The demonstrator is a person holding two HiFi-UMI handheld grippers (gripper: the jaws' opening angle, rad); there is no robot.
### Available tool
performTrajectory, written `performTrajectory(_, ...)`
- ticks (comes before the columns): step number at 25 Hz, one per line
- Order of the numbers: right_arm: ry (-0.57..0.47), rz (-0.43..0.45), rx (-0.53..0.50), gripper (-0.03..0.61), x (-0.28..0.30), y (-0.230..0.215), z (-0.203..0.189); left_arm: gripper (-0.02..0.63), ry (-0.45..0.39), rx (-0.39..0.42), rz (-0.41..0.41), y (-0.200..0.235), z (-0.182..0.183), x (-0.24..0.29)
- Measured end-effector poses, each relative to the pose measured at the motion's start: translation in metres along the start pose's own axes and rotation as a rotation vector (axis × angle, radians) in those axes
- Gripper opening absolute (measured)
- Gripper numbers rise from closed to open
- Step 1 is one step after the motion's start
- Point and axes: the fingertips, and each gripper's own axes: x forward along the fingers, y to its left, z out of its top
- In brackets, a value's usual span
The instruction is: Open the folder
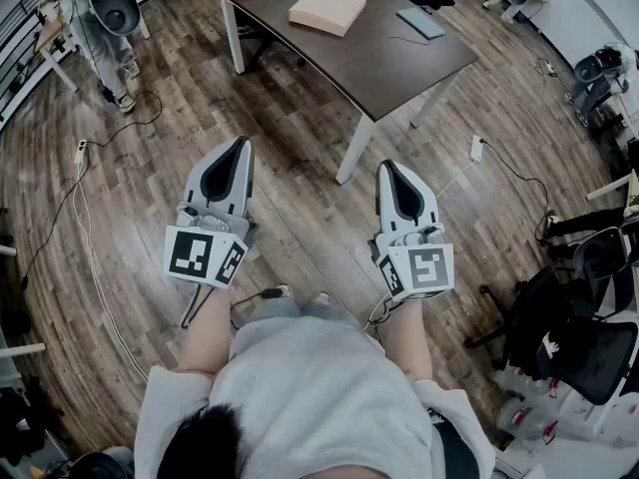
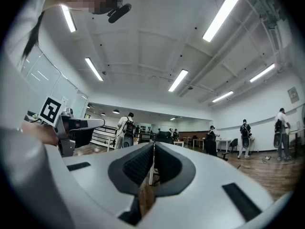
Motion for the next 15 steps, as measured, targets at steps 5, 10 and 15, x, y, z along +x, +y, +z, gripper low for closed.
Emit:
performTrajectory(5, -0.001, -0.003, -0.005, 0.012, 0.009, 0.004, -0.003, 0.008, 0.012, 0.003, -0.017, 0.005, -0.008, 0.002)
performTrajectory(10, -0.006, -0.003, -0.008, 0.014, 0.018, 0.005, 0.0, 0.008, 0.012, 0.004, -0.032, 0.01, -0.008, 0.009)
performTrajectory(15, -0.01, 0.0, -0.016, 0.013, 0.032, 0.017, 0.003, 0.008, 0.007, 0.006, -0.039, 0.025, -0.006, 0.008)
